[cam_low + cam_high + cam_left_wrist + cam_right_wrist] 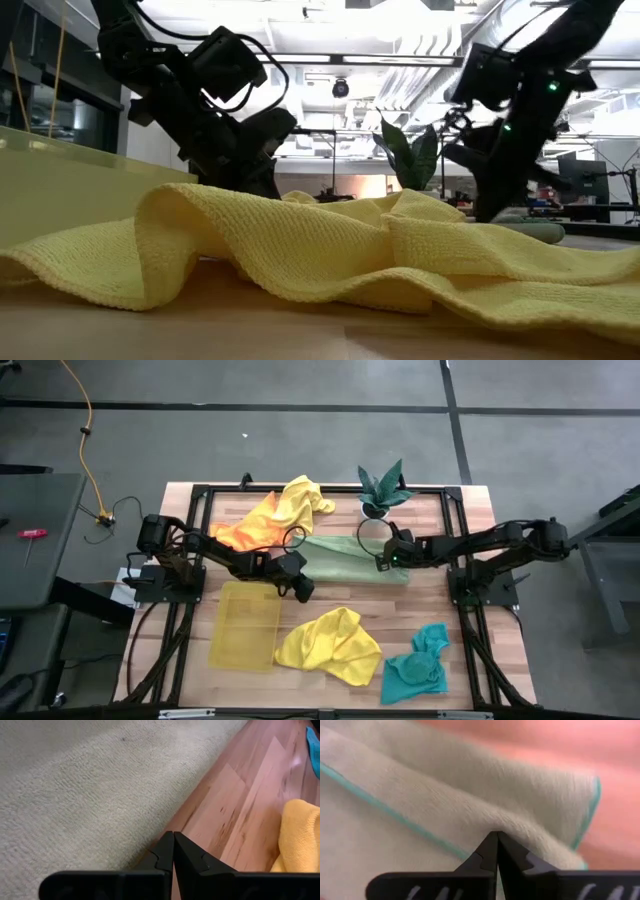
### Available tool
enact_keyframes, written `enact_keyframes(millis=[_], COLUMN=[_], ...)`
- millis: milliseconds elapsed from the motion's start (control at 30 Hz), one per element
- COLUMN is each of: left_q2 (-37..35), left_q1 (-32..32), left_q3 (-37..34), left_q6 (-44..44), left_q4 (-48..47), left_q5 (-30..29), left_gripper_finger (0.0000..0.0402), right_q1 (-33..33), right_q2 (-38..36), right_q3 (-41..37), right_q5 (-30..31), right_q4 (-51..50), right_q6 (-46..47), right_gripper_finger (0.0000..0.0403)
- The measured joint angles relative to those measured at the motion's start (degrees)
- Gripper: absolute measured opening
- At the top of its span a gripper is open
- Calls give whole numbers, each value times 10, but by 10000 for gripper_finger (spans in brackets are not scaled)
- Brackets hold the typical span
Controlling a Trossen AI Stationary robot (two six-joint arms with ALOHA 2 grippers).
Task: Fold microfiber towels
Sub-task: Fold the green microfiber cloth
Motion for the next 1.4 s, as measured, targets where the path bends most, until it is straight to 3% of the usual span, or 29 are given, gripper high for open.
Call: enact_keyframes(millis=[233, 300, 400, 467, 533, 833, 1100, 1400], left_q2=[0, 0, 0, 0, 0, 0, 0, 0], left_q1=[0, 0, 0, 0, 0, 0, 0, 0], left_q3=[0, 0, 0, 0, 0, 0, 0, 0], left_q6=[0, 0, -3, -3, -5, -6, -7, -7], left_q4=[-5, -5, -5, -4, -2, 1, 2, 1], left_q5=[3, 3, 3, 3, 3, 3, 3, 3], left_gripper_finger=[0, 0, 0, 0, 0, 0, 0, 0], right_q1=[-12, -12, -11, -10, -3, 5, 4, -30], right_q2=[-75, -105, -144, -159, -169, -155, -134, -133], right_q3=[79, 89, 80, 58, 29, -76, -79, -72], right_q5=[79, 52, -49, -104, -119, -118, -126, 7], right_q4=[-159, -200, -248, -283, -301, -105, 4, 18], right_q6=[-84, -119, -142, -122, -85, 25, 48, 119], right_gripper_finger=[0, 0, 0, 0, 0, 0, 0, 0])
